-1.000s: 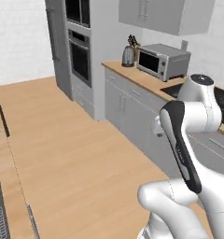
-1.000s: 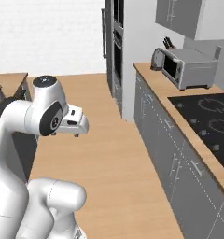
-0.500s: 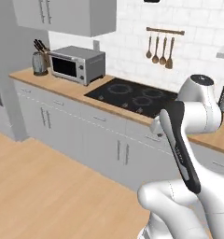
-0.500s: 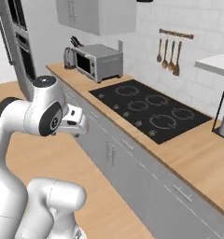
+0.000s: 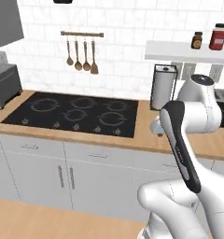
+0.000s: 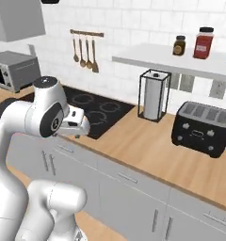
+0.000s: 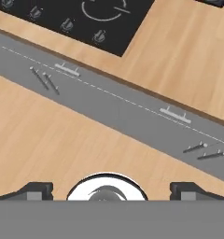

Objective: Navigate to the shelves.

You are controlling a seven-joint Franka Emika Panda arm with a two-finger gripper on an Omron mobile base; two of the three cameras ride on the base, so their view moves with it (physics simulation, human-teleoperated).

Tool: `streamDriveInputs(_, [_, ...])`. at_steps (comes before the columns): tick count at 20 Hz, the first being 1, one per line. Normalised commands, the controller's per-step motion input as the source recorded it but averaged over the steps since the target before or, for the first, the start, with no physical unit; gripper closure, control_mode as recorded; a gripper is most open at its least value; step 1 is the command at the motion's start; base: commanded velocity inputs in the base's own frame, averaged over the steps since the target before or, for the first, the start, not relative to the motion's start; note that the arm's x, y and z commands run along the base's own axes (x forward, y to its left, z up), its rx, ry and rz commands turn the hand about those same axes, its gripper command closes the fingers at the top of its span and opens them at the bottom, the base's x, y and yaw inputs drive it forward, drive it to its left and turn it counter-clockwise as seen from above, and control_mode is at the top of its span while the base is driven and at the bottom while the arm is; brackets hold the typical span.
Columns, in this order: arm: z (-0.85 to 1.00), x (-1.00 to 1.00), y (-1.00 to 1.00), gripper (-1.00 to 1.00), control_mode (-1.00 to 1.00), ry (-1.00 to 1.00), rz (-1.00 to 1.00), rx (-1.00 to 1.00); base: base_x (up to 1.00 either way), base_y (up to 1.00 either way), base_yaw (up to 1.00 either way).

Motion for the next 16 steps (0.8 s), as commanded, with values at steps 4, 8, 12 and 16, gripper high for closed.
streamDriveInputs(4, [0.00,0.00,0.00,-1.00,1.00,0.00,0.00,0.00,0.44,-0.49,-0.67])
streamDriveInputs(8, [0.00,0.00,0.00,-1.00,1.00,0.00,0.00,0.00,0.61,-0.37,-0.63])
streamDriveInputs(12, [0.00,0.00,0.00,-1.00,1.00,0.00,0.00,0.00,0.63,-0.29,-0.58])
streamDriveInputs(16, [0.00,0.00,0.00,-1.00,1.00,0.00,0.00,0.00,0.69,-0.01,-0.33])
